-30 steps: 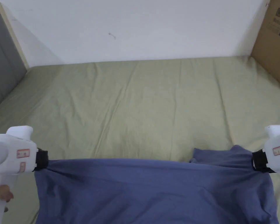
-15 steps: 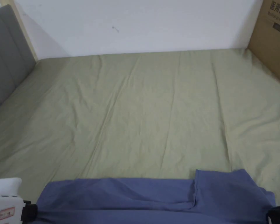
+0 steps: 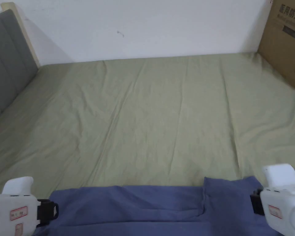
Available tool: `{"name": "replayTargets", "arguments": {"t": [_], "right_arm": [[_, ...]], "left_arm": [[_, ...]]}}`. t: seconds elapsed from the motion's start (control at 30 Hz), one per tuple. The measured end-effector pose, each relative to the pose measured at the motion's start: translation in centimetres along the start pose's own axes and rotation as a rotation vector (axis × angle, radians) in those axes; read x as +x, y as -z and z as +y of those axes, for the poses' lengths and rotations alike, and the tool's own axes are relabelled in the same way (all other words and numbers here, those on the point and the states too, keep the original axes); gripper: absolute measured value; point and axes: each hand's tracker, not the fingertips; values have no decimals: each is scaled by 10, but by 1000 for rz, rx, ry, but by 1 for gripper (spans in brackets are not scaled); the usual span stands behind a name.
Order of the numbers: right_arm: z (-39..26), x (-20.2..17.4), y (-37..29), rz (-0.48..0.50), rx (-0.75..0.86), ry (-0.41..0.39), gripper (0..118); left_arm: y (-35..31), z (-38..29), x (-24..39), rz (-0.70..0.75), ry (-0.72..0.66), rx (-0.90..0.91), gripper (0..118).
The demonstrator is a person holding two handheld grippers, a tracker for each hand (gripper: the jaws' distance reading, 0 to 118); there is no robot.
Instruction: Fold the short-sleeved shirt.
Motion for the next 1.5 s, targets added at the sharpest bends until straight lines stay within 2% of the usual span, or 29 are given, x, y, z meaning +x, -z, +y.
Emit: {"name": "replayTargets", "arguments": {"t": [0.03,0.17,0.3,0.33,0.4,0.43,0.47,0.57,0.7,0.8,0.87,0.97,1.0,1.03,1.1,1.13,1.2,1.33,1.5], "right_arm": [[2,-12,2,-10,13,-4,5],[7,-43,18,174,-22,61,4],[4,-81,24,200,-39,-48,4],[5,-87,25,213,-46,-62,4],[4,-99,24,248,-58,-91,4],[4,-104,26,244,-59,-97,4],[5,-108,27,244,-62,-108,4],[5,-118,33,239,-81,-115,4],[9,-128,38,266,-114,-115,4],[13,-139,39,267,-117,-137,4],[15,-145,41,261,-121,-157,4],[17,-151,44,263,-127,-168,4],[17,-152,45,266,-132,-170,4],[17,-153,45,270,-138,-172,4],[16,-154,45,272,-142,-179,4],[15,-155,46,271,-143,-182,4],[14,-154,48,271,-151,-185,4],[10,-142,50,267,-167,-164,4],[7,-118,51,249,-189,-87,4]], "left_arm": [[2,-5,1,4,2,6,2],[8,-15,1,-10,7,-4,0],[8,-19,-22,-49,-63,3,3],[7,-19,-32,-71,-111,6,27],[2,-20,-53,-91,-240,25,87],[1,-22,-64,-111,-283,28,107],[2,-24,-74,-116,-311,20,112],[6,-34,-98,-122,-407,51,112],[34,-48,-116,-211,-559,-36,112],[55,-55,-119,-245,-600,-86,112],[66,-57,-115,-328,-648,-97,106],[84,-53,-120,-302,-670,-85,106],[86,-51,-122,-302,-686,-86,101],[82,-49,-121,-283,-690,-76,80],[76,-46,-122,-194,-605,-63,20],[78,-48,-125,-192,-611,-61,11],[83,-51,-134,-307,-730,-82,10],[69,-44,-128,-256,-646,-44,10],[38,-18,-103,-320,-622,31,10]]}}
